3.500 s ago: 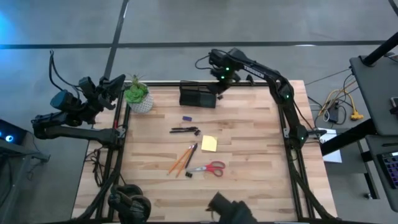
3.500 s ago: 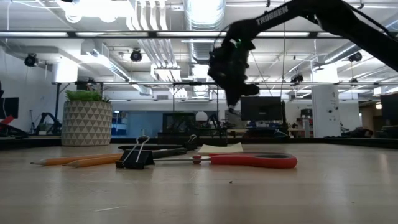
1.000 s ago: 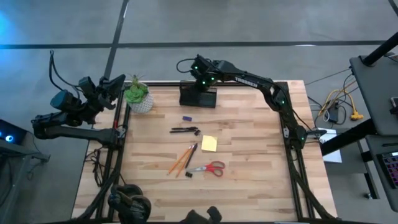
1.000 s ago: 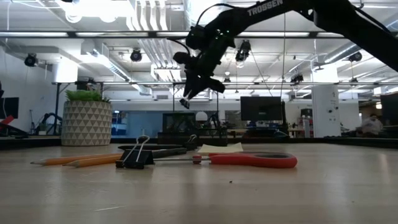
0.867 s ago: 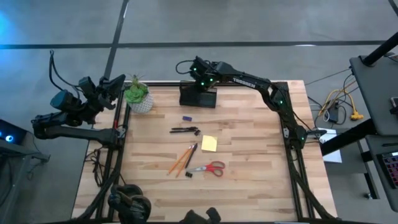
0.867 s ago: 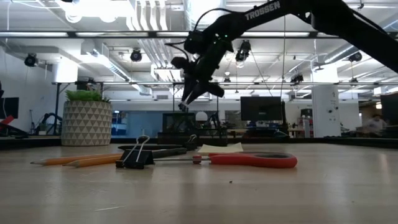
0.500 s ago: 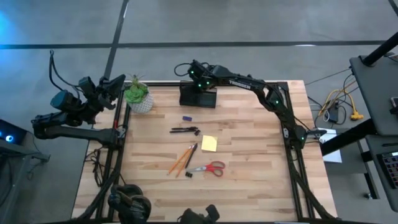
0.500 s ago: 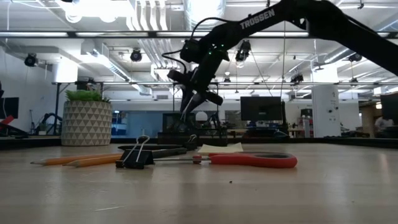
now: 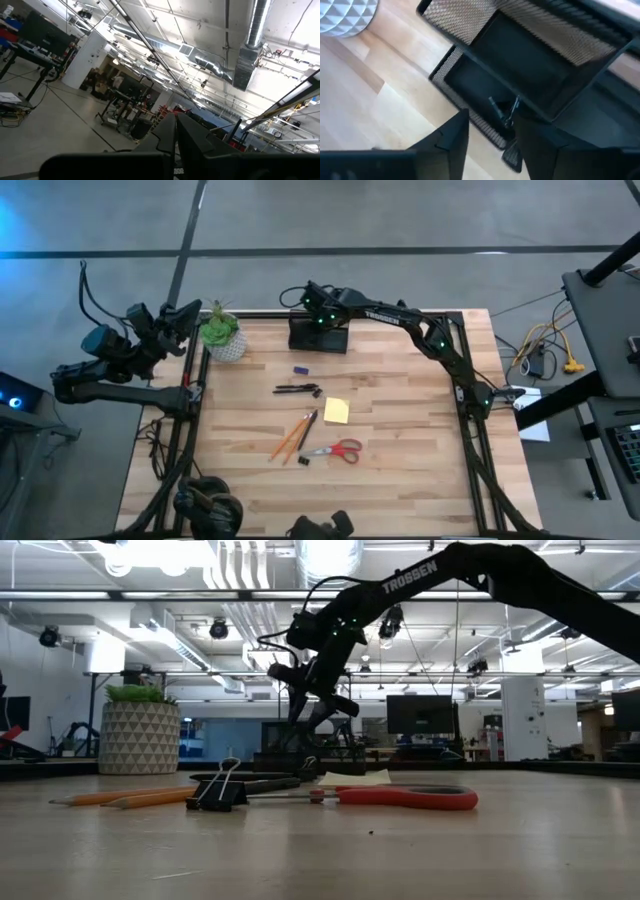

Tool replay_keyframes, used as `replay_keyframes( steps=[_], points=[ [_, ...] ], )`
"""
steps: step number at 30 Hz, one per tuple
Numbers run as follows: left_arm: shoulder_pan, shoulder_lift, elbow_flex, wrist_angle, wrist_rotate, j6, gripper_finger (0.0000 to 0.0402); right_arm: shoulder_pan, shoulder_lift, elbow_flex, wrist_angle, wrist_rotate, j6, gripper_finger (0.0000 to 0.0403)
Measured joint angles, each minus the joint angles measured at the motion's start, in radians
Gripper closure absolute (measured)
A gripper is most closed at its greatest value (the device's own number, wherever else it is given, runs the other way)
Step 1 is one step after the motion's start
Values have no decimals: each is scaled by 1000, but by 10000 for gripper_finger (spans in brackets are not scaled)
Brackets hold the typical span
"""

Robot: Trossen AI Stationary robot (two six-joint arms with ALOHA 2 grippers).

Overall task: Pick and place office supplies into organizer
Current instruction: Put the eraser into the bottom left section of black desk organizer

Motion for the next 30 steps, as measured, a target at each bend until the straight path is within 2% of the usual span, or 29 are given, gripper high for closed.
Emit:
replay_keyframes(
  steps=[4, 9, 12, 14, 17, 24, 30],
  points=[
    [0, 0, 0, 0, 0, 0, 402, 5, -34, 1, -22, -93, -31, 220],
    [0, -8, 0, 0, 0, 0, 402, 35, -77, 2, -114, -139, -205, 214],
    [0, -13, 0, 11, 0, 0, 402, 50, -83, 2, -185, -139, -338, 218],
    [0, -14, 0, 13, 0, 0, 402, 57, -80, 1, -209, -137, -366, 222],
    [0, -7, 0, 16, -1, 1, 402, 74, -72, 1, -202, -137, -413, 230],
    [0, 8, 0, 7, -1, 0, 402, 133, -45, 0, -174, -134, -685, 227],
    [0, 21, 0, 8, -2, 0, 402, 186, 2, 1, -55, -21, -764, 219]
  ],
)
